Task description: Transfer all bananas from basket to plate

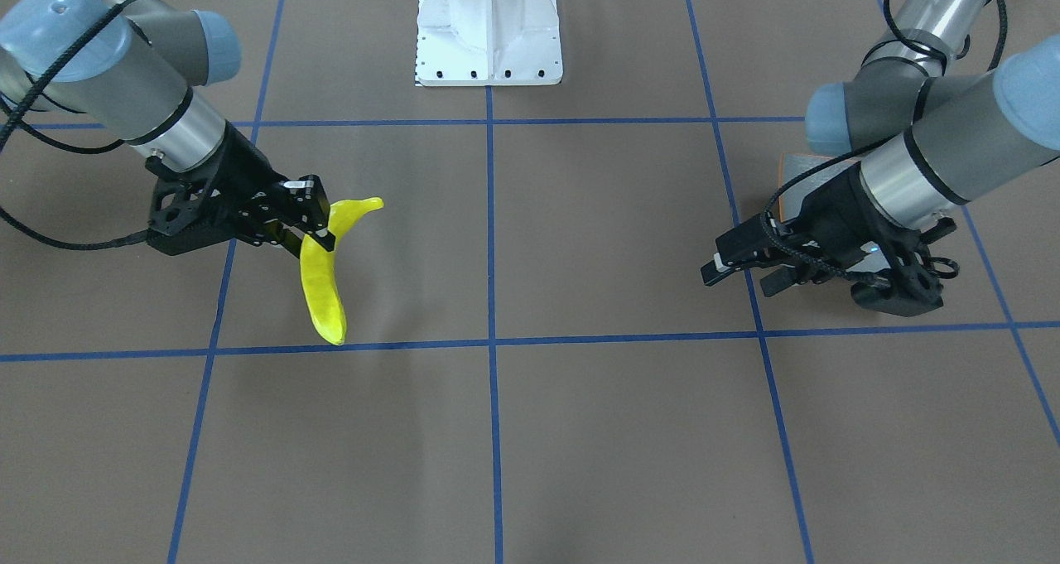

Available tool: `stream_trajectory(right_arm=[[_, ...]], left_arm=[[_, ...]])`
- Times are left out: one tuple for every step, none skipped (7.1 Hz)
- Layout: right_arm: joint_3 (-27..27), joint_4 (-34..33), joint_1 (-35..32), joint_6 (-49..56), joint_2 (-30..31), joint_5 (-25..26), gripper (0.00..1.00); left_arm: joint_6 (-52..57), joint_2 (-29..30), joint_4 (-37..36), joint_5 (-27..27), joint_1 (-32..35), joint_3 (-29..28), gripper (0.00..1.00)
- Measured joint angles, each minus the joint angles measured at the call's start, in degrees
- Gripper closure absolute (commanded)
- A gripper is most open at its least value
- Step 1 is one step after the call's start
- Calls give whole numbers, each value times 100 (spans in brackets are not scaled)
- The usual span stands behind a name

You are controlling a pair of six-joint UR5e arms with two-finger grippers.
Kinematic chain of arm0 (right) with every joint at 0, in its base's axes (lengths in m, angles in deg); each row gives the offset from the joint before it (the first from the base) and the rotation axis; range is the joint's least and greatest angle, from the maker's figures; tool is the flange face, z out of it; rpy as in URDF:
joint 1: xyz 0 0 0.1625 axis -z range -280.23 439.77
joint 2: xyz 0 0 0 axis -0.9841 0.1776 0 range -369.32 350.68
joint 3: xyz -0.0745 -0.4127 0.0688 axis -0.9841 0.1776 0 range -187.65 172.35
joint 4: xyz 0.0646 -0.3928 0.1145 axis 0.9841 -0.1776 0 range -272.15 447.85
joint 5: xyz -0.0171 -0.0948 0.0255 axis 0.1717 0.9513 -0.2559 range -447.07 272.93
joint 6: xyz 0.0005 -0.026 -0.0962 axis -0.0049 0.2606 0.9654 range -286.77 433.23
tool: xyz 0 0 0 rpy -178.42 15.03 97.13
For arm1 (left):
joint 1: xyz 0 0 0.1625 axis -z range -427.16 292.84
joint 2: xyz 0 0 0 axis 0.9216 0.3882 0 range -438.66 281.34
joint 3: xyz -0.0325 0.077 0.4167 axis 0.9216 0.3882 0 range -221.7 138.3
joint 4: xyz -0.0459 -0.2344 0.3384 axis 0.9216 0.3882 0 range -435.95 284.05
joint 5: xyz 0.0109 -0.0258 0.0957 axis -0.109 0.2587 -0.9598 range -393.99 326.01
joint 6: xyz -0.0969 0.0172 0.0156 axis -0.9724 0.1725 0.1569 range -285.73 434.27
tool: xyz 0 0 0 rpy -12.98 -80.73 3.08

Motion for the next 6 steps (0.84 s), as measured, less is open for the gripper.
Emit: stream_trajectory(right_arm=[[-47,25,312,-388,-227,367,100],[-119,161,626,-746,-366,778,100],[-167,432,845,-1052,-412,1049,100],[-205,689,947,-1280,-399,1172,100],[-274,827,979,-1372,-359,1197,100],[-367,956,991,-1407,-287,1178,100]], left_arm=[[-574,65,521,-69,-197,-22,1],[-1054,145,971,-291,-455,-30,0],[-1573,235,1438,-676,-768,-36,0],[-2168,286,2013,-1135,-1107,-40,0],[-2646,328,2496,-1512,-1389,-45,1],[-2932,380,2850,-1755,-1585,-49,1]])
